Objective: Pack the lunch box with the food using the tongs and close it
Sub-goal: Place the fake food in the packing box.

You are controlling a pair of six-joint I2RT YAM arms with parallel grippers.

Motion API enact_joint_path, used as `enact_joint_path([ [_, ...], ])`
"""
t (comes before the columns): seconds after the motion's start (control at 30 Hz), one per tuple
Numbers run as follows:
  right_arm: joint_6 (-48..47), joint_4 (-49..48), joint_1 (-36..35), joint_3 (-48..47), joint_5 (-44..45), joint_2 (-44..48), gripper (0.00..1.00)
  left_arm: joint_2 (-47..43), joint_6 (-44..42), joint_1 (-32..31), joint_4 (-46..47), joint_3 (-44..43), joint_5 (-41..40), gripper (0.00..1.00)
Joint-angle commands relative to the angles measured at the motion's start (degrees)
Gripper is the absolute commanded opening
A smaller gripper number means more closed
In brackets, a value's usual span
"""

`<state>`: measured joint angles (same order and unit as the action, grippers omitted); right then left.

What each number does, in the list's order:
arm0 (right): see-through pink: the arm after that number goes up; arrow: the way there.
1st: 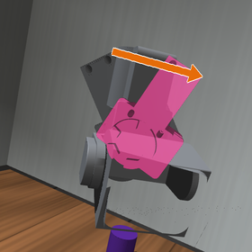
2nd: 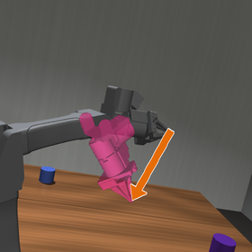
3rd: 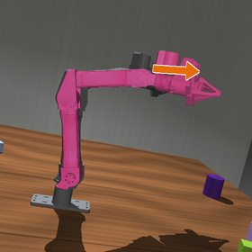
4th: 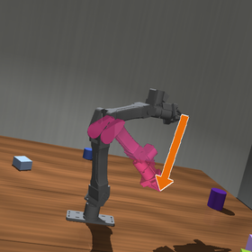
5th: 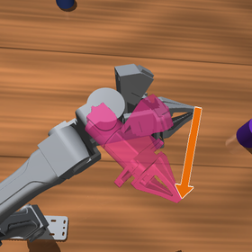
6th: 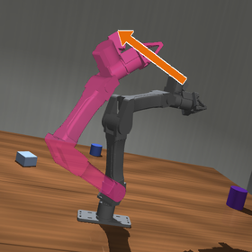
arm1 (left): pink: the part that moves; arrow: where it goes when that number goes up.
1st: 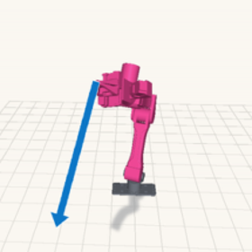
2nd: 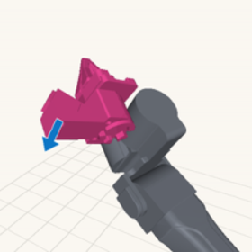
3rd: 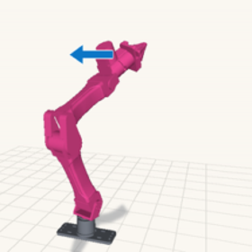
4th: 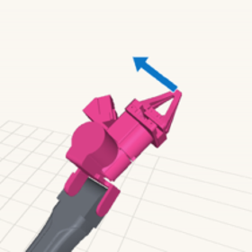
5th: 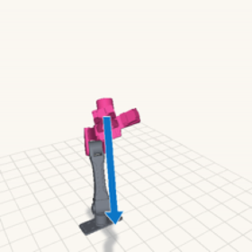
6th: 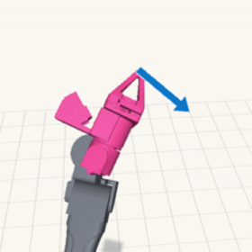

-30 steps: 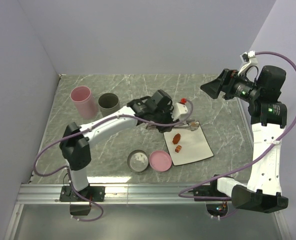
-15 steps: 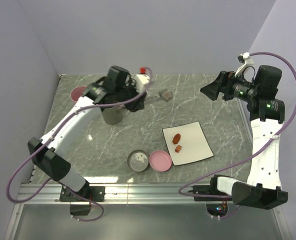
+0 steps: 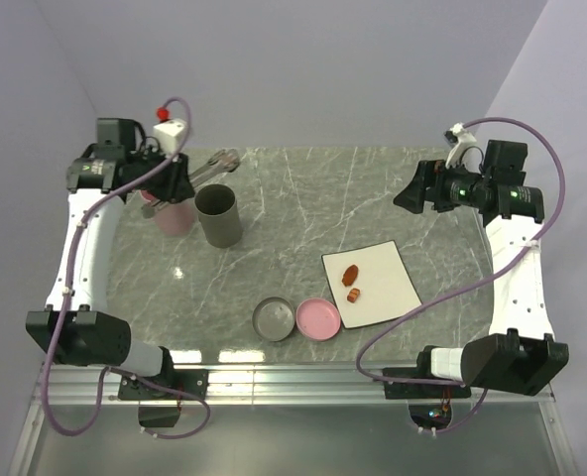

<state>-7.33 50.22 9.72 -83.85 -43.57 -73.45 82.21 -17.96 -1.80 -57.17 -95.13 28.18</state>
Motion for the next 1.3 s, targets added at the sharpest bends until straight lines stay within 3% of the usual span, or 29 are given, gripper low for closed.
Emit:
enact_joint_path([
  [0.0, -4.6, 1.5, -1.1, 1.7, 2.8, -0.4, 1.0, -2.7, -5.1, 7.7, -4.1, -2.6, 5.9, 0.19],
  [0.23, -4.4, -1.7, -2.6, 5.5, 6.6, -1.3, 1.0, -2.7, -10.6, 21.5, -6.5, -1.0, 7.2, 0.19],
  [0.43, -2.8, -3.5, -3.7, 7.0, 6.7, -0.8, 1.0, -1.7, -14.4, 27.2, -8.1, -0.5, 7.0, 0.19],
  [0.7, -2.0, 0.1, -6.2, 4.3, 10.1, -3.3, 1.0, -2.1, -16.7, 28.8, -5.8, 2.8, 3.9, 0.2],
  [0.93, 0.8, -2.5, -9.4, 4.2, 19.7, -2.3, 1.0, -1.1, -16.9, 28.8, -4.3, 3.9, 2.9, 0.21],
  [1.07, 0.2, -0.5, -9.5, 2.2, 16.4, -2.9, 1.0, -0.5, -16.9, 28.8, -3.6, 4.1, 2.3, 0.23],
  [1.27, 0.6, 0.2, -9.5, 1.3, 15.5, -3.4, 1.0, -0.2, -16.9, 28.8, -2.5, 5.0, 2.0, 0.35],
])
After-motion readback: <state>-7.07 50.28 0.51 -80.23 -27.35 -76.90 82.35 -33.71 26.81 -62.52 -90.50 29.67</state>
